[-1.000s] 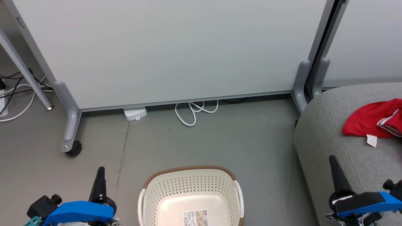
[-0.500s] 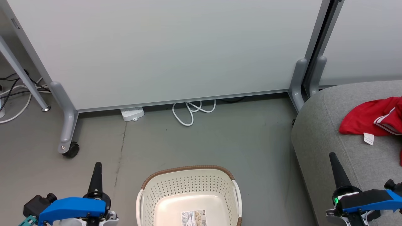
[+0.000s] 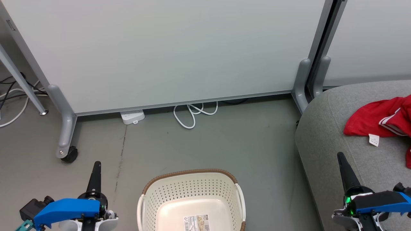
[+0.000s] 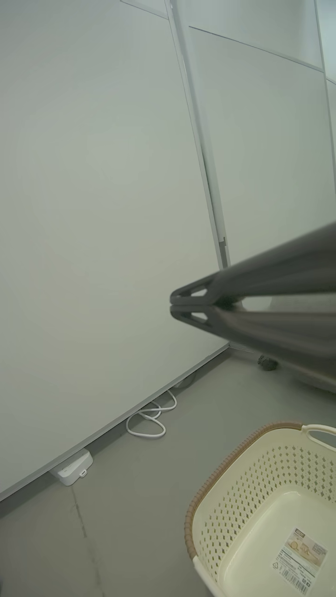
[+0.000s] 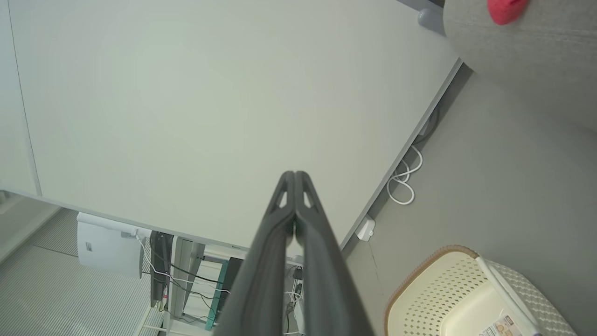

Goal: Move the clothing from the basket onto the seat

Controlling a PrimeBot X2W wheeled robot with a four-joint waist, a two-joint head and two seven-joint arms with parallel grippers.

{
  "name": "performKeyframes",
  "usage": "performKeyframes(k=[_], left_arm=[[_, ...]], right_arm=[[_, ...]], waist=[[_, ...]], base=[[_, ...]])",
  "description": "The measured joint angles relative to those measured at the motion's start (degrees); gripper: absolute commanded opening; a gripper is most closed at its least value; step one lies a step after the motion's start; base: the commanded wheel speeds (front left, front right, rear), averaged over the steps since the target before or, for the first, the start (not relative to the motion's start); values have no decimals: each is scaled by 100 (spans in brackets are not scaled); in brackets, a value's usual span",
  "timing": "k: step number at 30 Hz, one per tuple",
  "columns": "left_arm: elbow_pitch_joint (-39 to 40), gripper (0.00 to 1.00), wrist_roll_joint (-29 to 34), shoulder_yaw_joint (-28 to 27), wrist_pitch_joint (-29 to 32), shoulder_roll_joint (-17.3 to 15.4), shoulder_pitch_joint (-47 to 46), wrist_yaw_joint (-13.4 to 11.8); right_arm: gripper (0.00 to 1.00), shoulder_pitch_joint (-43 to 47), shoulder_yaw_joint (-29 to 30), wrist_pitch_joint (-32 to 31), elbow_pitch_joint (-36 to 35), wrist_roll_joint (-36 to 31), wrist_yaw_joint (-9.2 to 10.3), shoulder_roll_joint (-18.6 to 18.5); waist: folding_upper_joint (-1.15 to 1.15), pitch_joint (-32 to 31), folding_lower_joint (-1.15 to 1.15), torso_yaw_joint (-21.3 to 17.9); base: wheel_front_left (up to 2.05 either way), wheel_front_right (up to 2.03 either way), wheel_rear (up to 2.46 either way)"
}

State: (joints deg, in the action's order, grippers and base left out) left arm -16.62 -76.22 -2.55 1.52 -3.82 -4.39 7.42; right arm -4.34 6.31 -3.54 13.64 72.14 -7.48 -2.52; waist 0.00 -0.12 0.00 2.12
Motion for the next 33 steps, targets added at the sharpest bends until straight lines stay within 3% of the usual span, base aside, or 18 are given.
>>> performKeyframes(k=[33], left_arm=[[192,0,-1267,-293,394,60,-127,0]], right_arm=[[0,-131,15,-229,31,1578,0,-13]], waist=[[0,21,0,-161]], base=[[0,0,0]])
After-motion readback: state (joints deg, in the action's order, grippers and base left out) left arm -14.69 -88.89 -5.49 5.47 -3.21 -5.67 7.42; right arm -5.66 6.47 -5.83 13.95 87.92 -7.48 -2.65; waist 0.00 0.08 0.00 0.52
